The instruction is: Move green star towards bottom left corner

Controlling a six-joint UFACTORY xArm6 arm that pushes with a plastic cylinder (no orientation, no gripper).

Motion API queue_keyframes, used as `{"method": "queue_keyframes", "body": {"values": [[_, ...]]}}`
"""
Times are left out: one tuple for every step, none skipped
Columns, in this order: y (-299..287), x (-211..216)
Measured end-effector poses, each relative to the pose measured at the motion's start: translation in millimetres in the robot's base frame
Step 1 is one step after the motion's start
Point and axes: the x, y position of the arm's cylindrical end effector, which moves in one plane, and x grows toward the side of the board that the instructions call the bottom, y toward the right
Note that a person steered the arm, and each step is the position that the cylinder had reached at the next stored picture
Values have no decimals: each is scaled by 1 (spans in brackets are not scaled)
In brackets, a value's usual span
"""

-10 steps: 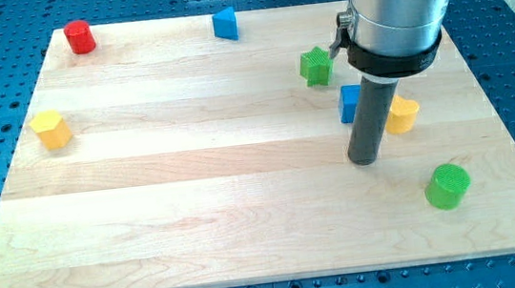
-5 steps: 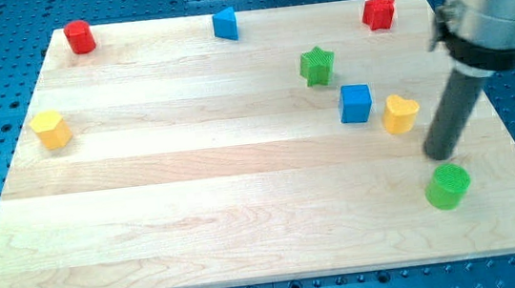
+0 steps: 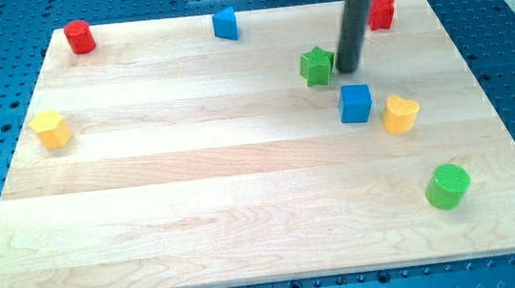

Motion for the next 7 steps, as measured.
{"method": "queue_keyframes", "body": {"values": [[-25, 7], [-14, 7], [-20, 7], [-38, 8], [-39, 7], [-39, 7], [-30, 10]]}}
